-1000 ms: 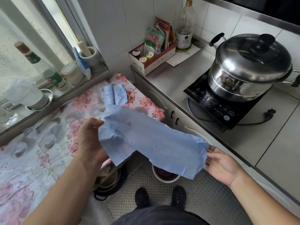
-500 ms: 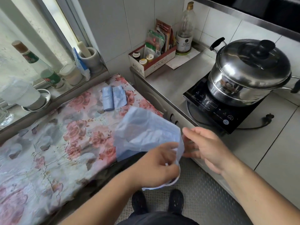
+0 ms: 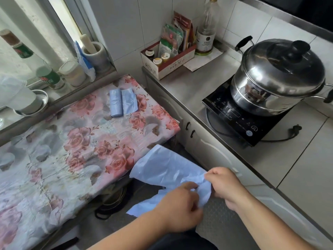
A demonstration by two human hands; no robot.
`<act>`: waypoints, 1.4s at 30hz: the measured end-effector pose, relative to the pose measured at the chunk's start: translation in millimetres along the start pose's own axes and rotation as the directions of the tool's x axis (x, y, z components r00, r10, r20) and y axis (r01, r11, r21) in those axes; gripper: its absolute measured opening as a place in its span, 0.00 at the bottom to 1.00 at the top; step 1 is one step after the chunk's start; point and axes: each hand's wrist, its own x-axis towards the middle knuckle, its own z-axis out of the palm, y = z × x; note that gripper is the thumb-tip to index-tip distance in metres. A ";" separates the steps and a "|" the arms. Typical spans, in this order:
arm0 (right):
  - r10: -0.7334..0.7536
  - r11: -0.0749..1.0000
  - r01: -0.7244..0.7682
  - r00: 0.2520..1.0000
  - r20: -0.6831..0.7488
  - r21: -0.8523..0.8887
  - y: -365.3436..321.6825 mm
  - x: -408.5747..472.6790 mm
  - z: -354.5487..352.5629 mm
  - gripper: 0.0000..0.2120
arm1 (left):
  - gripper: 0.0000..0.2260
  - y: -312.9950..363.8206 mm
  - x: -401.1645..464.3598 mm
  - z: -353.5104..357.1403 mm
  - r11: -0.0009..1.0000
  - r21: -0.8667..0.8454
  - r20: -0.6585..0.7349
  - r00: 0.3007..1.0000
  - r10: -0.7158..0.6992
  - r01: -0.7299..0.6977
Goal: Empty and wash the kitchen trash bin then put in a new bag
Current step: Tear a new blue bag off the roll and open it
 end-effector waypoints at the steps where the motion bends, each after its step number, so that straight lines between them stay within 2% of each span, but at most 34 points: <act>1: 0.026 0.996 -0.026 1.000 -0.009 0.080 2.1 2.1 -3.1 0.08 | 0.11 -1.0 -0.6 2.8 0.993 -0.105 0.029 0.998 -0.052 0.055; 3: 0.063 0.968 -0.059 0.998 -0.009 0.243 3.9 5.8 -10.1 0.07 | 0.11 -2.8 -0.8 8.4 0.902 -0.362 0.129 0.971 -0.203 0.236; 5: 0.076 0.933 -0.068 0.997 -0.011 0.352 3.2 7.3 -17.2 0.08 | 0.09 0.5 -1.2 11.7 0.632 -0.653 0.293 0.909 -0.298 0.418; 6: 0.066 0.929 -0.059 0.998 -0.009 0.364 3.6 7.5 -19.9 0.08 | 0.08 1.8 -0.8 12.6 0.541 -0.709 0.323 0.891 -0.320 0.452; 7: 0.044 0.940 -0.040 0.999 -0.004 0.340 4.1 6.8 -22.1 0.09 | 0.08 2.1 1.2 13.4 0.539 -0.708 0.301 0.885 -0.355 0.457; 10: -0.074 0.986 0.073 0.997 -0.002 0.151 5.8 1.8 -26.6 0.12 | 0.11 6.2 9.0 8.7 0.616 -0.658 0.129 0.871 -0.474 0.433; 13: -0.196 0.981 0.196 0.981 0.011 0.004 5.7 -7.7 -25.2 0.11 | 0.11 11.4 19.1 -0.6 0.617 -0.709 0.043 0.894 -0.447 0.343; 16: -0.276 0.959 0.278 0.961 0.028 -0.060 7.5 -16.6 -18.5 0.10 | 0.13 19.0 26.1 -5.3 0.504 -0.808 0.095 0.912 -0.398 0.305; 20: -0.310 0.946 0.312 0.950 0.038 -0.091 13.8 -21.7 -11.7 0.13 | 0.08 27.0 30.8 -1.4 0.350 -0.891 0.130 0.899 -0.418 0.291; 23: -0.280 0.960 0.280 0.960 0.020 0.010 16.1 -22.3 -13.0 0.15 | 0.09 27.9 31.8 1.2 0.217 -0.938 0.159 0.893 -0.422 0.269; 27: -0.170 0.952 0.163 0.986 0.002 0.259 17.1 -20.1 -18.8 0.15 | 0.11 26.5 34.2 3.2 0.081 -0.971 0.171 0.891 -0.420 0.225; 30: -0.094 0.911 0.074 0.995 0.030 0.406 15.6 -18.2 -21.5 0.18 | 0.14 28.0 35.9 4.1 0.072 -0.977 0.154 0.899 -0.410 0.200; 32: -0.051 0.876 0.017 0.997 0.057 0.481 14.1 -17.2 -21.7 0.16 | 0.14 27.3 37.9 3.9 0.088 -0.979 0.131 0.900 -0.416 0.184; 36: 0.010 0.787 -0.090 0.991 0.133 0.611 12.8 -15.2 -23.7 0.17 | 0.10 21.2 40.2 0.5 0.137 -0.975 0.104 0.903 -0.418 0.176; 40: 0.048 0.710 -0.188 0.974 0.220 0.679 10.4 -14.8 -25.5 0.04 | 0.09 15.1 41.5 -2.1 0.167 -0.973 0.071 0.899 -0.433 0.157; 42: 0.068 0.722 -0.175 0.981 0.183 0.670 11.7 -11.5 -27.1 0.04 | 0.08 12.4 42.3 -5.1 0.134 -0.980 0.073 0.891 -0.448 0.148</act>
